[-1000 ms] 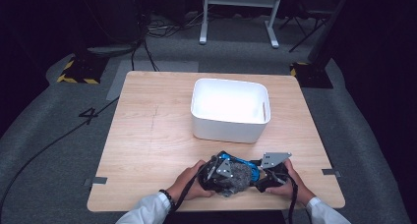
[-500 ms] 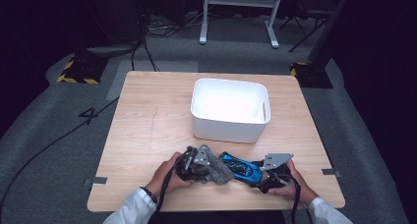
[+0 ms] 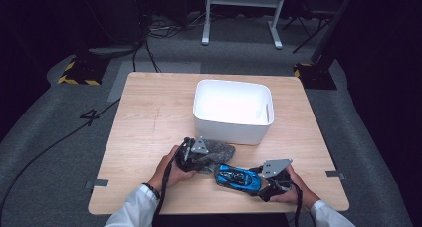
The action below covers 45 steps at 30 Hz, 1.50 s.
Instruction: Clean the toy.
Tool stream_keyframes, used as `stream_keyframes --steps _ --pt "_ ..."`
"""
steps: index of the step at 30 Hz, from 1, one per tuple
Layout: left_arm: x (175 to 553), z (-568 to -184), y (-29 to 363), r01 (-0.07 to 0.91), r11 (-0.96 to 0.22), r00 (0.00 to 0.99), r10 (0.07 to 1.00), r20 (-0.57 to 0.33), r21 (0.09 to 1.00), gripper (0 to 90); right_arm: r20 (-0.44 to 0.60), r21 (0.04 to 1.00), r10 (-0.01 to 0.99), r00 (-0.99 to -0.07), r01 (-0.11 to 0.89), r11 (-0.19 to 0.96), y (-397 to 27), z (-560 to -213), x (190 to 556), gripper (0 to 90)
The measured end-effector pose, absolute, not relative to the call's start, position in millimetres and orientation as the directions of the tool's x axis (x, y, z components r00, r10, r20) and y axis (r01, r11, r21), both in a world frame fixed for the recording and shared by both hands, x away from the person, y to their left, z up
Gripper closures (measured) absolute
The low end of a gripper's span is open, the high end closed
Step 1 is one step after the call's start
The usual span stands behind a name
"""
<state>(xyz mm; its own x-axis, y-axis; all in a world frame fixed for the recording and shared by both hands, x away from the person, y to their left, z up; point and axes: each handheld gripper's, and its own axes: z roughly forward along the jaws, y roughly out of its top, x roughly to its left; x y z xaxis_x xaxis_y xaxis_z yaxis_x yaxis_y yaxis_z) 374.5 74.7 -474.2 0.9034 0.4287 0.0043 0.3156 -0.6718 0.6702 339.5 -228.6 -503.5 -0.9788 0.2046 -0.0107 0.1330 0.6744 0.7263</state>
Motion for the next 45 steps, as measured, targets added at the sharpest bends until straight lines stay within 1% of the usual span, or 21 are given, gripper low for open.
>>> stream_keyframes --steps 4,7,9,11,12,14,16,18,19,20,22,24,27,28,30,33,34,36,40,42,45 --pt "376.8 -472.0 63.5 0.296 -0.683 0.913 0.409 0.014 0.668 75.7 -0.008 0.726 0.178 -0.984 0.117 0.678 -222.7 -503.6 339.8 26.2" --pt "381.4 -471.5 59.7 0.297 -0.671 0.915 0.403 -0.003 0.679 75.4 -0.003 0.726 0.166 -0.986 0.112 0.679 -219.6 -503.3 339.7 26.2" --pt "384.4 -472.7 57.0 0.294 -0.685 0.920 0.392 -0.003 0.667 74.8 -0.006 0.723 0.159 -0.987 0.106 0.683 -217.6 -503.8 339.8 26.1" --pt "386.5 -474.9 56.0 0.306 -0.691 0.921 0.390 -0.018 0.655 71.2 -0.006 0.723 0.154 -0.988 0.102 0.684 -217.7 -504.0 340.5 26.2" --pt "387.1 -475.8 56.5 0.318 -0.683 0.914 0.406 -0.020 0.657 66.9 -0.006 0.723 0.154 -0.988 0.103 0.683 -217.9 -504.1 340.5 26.1" --pt "388.8 -474.9 59.5 0.352 -0.668 0.891 0.454 -0.015 0.656 49.0 -0.007 0.723 0.151 -0.989 0.099 0.684 -218.4 -504.1 340.5 26.1" --pt "390.4 -474.1 65.3 0.384 -0.640 0.873 0.486 -0.037 0.666 35.3 -0.008 0.724 0.150 -0.989 0.098 0.682 -218.6 -504.3 340.5 26.1" --pt "391.4 -475.0 70.5 0.419 -0.638 0.846 0.533 -0.023 0.646 23.6 -0.008 0.725 0.150 -0.989 0.097 0.681 -218.9 -504.4 340.5 26.1" --pt "391.8 -476.2 72.4 0.436 -0.635 0.838 0.545 -0.030 0.637 20.8 -0.008 0.725 0.150 -0.989 0.098 0.682 -219.0 -504.4 340.3 26.1" --pt "392.7 -477.5 73.7 0.445 -0.631 0.835 0.549 -0.039 0.635 20.5 -0.008 0.726 0.150 -0.989 0.097 0.681 -219.1 -504.5 340.3 26.1" --pt "395.0 -481.4 76.2 0.476 -0.621 0.819 0.572 -0.056 0.623 20.5 -0.006 0.727 0.148 -0.989 0.097 0.680 -219.5 -504.6 340.3 26.1" --pt "396.6 -482.4 77.1 0.486 -0.614 0.816 0.574 -0.070 0.622 20.4 -0.006 0.727 0.146 -0.989 0.096 0.680 -219.7 -504.6 340.3 26.1" --pt "398.4 -484.9 77.4 0.498 -0.612 0.814 0.574 -0.088 0.614 25.9 -0.004 0.725 0.141 -0.990 0.094 0.682 -220.0 -504.4 339.6 26.2" --pt "398.8 -486.3 77.0 0.502 -0.612 0.815 0.572 -0.097 0.611 30.6 -0.001 0.725 0.136 -0.991 0.093 0.683 -220.1 -504.2 339.2 26.2" --pt "399.2 -487.8 75.8 0.495 -0.616 0.819 0.566 -0.093 0.613 34.5 -0.001 0.726 0.124 -0.992 0.084 0.683 -219.8 -504.2 338.6 26.2" --pt "400.5 -487.5 75.3 0.485 -0.616 0.830 0.548 -0.105 0.620 48.9 -0.001 0.720 0.116 -0.993 0.080 0.689 -218.6 -503.7 337.4 26.2" --pt "400.8 -487.5 74.9 0.479 -0.619 0.836 0.539 -0.107 0.622 55.1 -0.001 0.720 0.111 -0.994 0.076 0.690 -217.9 -503.6 337.3 26.2" --pt "400.7 -486.8 73.9 0.471 -0.626 0.842 0.528 -0.106 0.622 59.9 -0.004 0.719 0.109 -0.994 0.073 0.691 -216.7 -503.6 337.4 26.2" --pt "401.3 -484.6 72.0 0.444 -0.622 0.861 0.496 -0.115 0.644 66.7 -0.005 0.718 0.103 -0.995 0.068 0.693 -215.4 -503.5 338.2 26.1" --pt "400.0 -482.6 67.5 0.416 -0.626 0.883 0.453 -0.127 0.659 67.8 -0.003 0.718 0.101 -0.995 0.068 0.693 -215.0 -503.5 338.5 26.1" --pt "397.1 -477.4 54.3 0.375 -0.632 0.905 0.407 -0.121 0.678 68.4 -0.008 0.718 0.096 -0.995 0.061 0.694 -214.3 -503.5 339.7 26.1"
